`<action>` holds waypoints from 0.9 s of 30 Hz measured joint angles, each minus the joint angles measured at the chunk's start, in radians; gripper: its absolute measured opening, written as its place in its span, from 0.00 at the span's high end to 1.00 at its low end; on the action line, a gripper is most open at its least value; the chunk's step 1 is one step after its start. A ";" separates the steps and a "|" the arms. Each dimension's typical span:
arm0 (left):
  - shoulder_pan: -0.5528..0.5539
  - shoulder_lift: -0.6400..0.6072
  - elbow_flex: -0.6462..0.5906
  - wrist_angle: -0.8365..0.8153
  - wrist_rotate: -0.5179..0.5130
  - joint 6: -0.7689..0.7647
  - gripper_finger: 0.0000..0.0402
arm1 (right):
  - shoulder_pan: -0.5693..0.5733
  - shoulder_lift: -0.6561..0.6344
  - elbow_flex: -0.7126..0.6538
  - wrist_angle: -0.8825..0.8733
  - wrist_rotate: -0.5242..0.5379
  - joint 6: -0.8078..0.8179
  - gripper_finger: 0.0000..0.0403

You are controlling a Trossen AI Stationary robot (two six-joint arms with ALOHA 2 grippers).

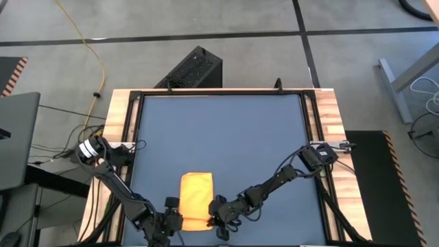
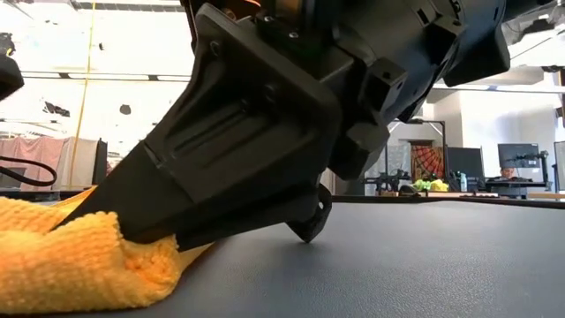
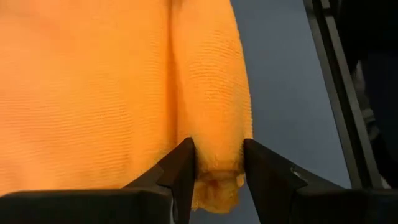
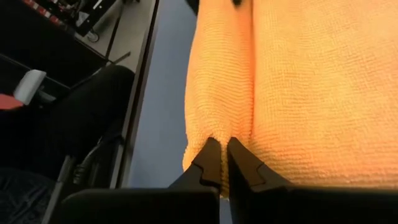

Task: Roll towel
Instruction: Roll the orange microfiber towel

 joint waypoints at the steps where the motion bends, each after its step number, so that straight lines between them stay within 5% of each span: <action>1: -0.004 -0.011 0.000 -0.013 -0.010 0.002 0.70 | 0.000 0.000 0.000 0.003 0.000 0.003 0.94; 10: -0.041 -0.118 0.002 -0.015 -0.113 0.034 0.70 | -0.012 0.000 0.000 0.016 0.004 0.008 0.94; 19: -0.029 -0.030 0.002 0.200 -0.201 0.349 0.65 | -0.014 0.000 0.000 0.020 0.008 0.010 0.94; 27: -0.010 0.003 0.002 0.160 -0.200 0.357 0.52 | -0.011 0.000 0.000 0.017 0.016 0.016 0.94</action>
